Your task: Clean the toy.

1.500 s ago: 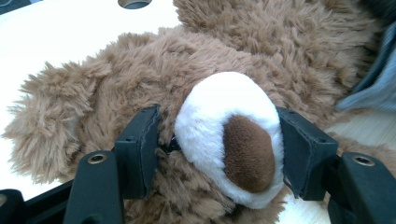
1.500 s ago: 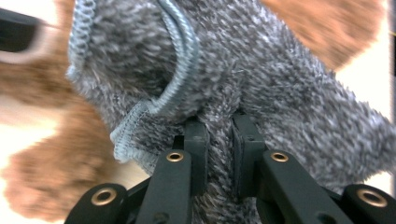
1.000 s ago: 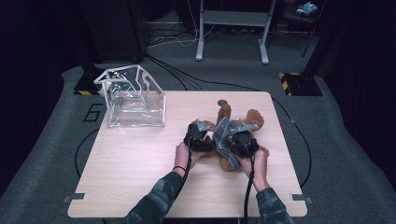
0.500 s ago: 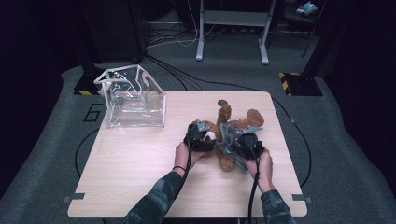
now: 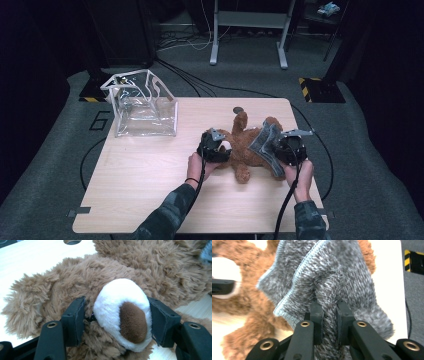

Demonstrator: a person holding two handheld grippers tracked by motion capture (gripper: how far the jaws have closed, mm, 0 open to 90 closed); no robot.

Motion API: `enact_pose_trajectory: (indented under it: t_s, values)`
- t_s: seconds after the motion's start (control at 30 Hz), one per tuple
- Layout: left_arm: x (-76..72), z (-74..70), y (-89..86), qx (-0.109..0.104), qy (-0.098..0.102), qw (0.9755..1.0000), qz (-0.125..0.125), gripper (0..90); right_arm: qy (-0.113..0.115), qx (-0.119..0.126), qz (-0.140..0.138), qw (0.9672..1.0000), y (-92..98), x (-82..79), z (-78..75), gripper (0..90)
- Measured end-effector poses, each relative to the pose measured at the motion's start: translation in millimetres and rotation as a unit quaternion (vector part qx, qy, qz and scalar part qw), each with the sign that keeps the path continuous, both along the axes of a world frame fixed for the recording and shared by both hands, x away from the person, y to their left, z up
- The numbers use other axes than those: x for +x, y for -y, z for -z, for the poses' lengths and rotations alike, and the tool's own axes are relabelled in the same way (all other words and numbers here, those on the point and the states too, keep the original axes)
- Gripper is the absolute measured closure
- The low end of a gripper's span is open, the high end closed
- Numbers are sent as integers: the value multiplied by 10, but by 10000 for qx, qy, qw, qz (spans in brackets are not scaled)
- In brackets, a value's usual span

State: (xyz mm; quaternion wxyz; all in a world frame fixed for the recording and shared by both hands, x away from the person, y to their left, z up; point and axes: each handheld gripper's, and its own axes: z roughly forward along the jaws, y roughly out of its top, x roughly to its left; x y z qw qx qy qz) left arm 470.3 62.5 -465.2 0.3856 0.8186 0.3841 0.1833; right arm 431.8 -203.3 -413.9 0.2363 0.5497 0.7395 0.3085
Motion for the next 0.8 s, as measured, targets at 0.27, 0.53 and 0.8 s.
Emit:
enact_pose_trajectory:
  t_s: [0.27,0.53,0.8]
  values:
    - [-4,-5,5,73,8,10000,39,362,-343,-535,114,9979,-1,119,320,792]
    - [-2,-6,2,63,-5,10000,33,362,-692,-774,494,9934,303,25,420,795]
    - [4,-1,9,12,7,10000,-17,362,-340,-447,576,9968,431,-83,211,794]
